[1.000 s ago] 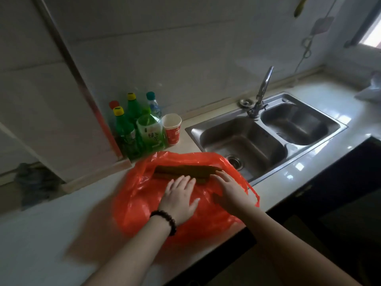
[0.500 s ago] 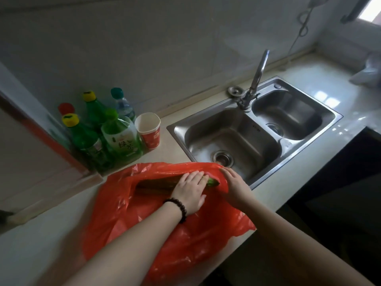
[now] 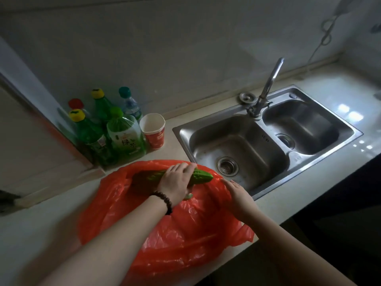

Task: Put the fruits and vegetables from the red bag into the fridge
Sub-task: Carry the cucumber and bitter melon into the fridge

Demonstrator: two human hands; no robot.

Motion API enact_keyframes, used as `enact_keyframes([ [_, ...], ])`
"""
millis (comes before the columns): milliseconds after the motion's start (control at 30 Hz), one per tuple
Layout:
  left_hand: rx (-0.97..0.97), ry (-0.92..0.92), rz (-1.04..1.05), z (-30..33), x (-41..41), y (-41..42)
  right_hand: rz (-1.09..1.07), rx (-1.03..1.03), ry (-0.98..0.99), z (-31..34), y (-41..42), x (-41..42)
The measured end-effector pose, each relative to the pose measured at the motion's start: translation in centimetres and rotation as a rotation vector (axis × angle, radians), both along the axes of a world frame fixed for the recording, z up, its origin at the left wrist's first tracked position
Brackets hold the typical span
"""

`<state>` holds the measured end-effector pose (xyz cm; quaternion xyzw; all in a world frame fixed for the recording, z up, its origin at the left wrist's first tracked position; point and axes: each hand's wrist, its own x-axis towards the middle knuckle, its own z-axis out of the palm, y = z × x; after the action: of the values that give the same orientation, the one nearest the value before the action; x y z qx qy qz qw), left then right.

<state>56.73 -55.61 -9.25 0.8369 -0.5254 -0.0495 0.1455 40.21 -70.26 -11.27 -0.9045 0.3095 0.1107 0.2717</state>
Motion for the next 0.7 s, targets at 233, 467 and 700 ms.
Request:
enact_keyframes([
  [233,-0.531,0.261,0.281,7.0,2.3,5.4,0.094,-0.244,-0.277,2.0,2.7,1.1],
  [467,-0.66,0.298,0.558,10.2,3.2,10.9,0.516,-0.407,-0.596,3.3,8.1,6.2],
  [700,-0.778,0.378,0.548,13.0,3.2,15.4,0.64,-0.363,-0.181,2.1,7.9,10.7],
])
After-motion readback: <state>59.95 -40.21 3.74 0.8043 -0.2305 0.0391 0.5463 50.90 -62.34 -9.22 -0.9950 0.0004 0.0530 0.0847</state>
